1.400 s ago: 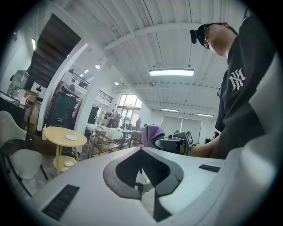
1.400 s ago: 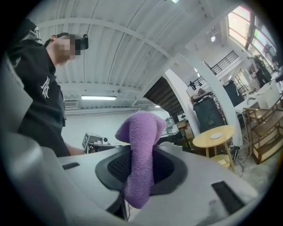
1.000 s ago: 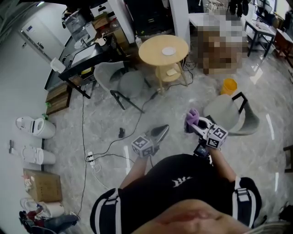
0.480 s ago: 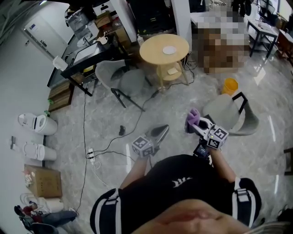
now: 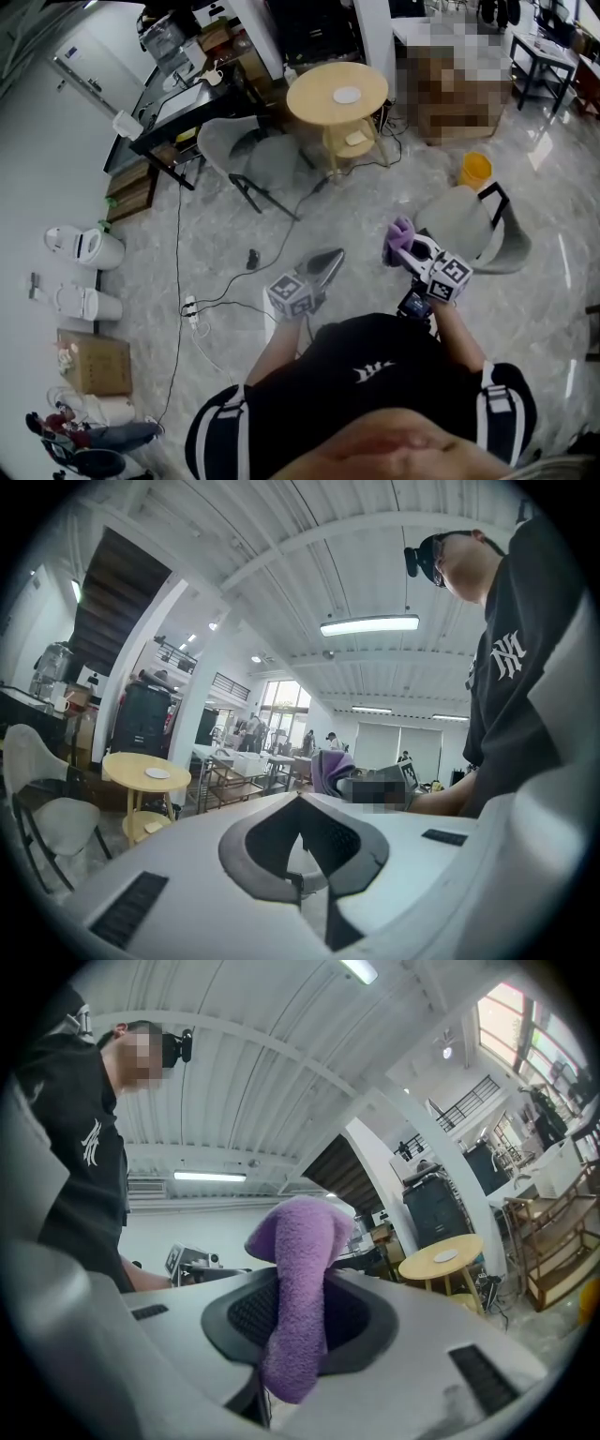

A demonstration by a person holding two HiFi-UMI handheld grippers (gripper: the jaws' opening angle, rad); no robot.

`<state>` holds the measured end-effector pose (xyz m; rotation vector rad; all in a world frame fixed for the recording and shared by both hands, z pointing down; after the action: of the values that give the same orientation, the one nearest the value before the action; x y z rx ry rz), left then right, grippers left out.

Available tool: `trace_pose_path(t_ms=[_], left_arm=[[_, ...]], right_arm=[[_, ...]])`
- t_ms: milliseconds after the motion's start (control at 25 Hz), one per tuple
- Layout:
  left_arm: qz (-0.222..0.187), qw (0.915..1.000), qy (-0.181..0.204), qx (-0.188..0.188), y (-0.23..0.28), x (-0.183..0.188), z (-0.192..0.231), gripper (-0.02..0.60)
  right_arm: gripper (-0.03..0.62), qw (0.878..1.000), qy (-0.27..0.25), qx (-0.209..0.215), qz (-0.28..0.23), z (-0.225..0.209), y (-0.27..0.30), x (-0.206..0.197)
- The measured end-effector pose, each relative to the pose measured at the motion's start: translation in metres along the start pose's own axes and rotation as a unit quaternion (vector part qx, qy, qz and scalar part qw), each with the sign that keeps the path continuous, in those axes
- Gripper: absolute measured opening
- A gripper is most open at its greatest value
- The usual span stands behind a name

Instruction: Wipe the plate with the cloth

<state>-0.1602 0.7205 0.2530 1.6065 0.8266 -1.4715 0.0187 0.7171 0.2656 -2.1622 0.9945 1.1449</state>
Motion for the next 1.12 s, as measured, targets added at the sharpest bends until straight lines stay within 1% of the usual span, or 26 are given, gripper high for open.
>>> trace_pose_path(t_ms=[80, 280, 440, 720, 880, 1120], left_arm=[[0.001, 1.0, 0.007, 0.002, 0.001, 0.0, -0.002, 0.012], [0.005, 0.9999, 0.009, 0.008, 0.006, 0.001, -0.007, 0.012], [0.011, 0.9999, 0.005, 0.007, 0.005, -0.003, -0.011, 0.012], [0.007, 0.9998, 0.012, 0.013, 0.01, -0.004, -0.01, 0.012], [0.008, 0.9998, 0.002, 0.017, 0.012, -0.006, 0.0, 0.012], [0.002, 0.9996, -0.002, 0.03, 0.013, -0.005, 0.031, 0.012]], right_arm=[[0.097, 1.0, -0.001, 0.0, -0.002, -0.002, -0.004, 0.0], [0.097, 1.0, 0.002, 0.0, -0.006, -0.008, -0.012, 0.005], [0.097, 1.0, 0.008, 0.003, -0.013, -0.01, -0.013, 0.002], [0.097, 1.0, 0.007, 0.0, -0.014, -0.016, -0.018, -0.003], [0.097, 1.0, 0.006, -0.007, -0.009, -0.022, -0.013, 0.001], [0.097, 1.0, -0.009, -0.019, 0.004, -0.032, 0.008, 0.015]])
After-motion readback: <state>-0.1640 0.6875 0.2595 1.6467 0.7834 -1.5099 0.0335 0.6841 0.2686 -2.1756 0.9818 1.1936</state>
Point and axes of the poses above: the fingertips, and each gripper's own axes: y forward along the fingers, z to its left, x out of its top, the point moved 3 cm from there along -y, backward along the fingers, and after that the axes turned 13 degrees about y, right-handed, at the moved point
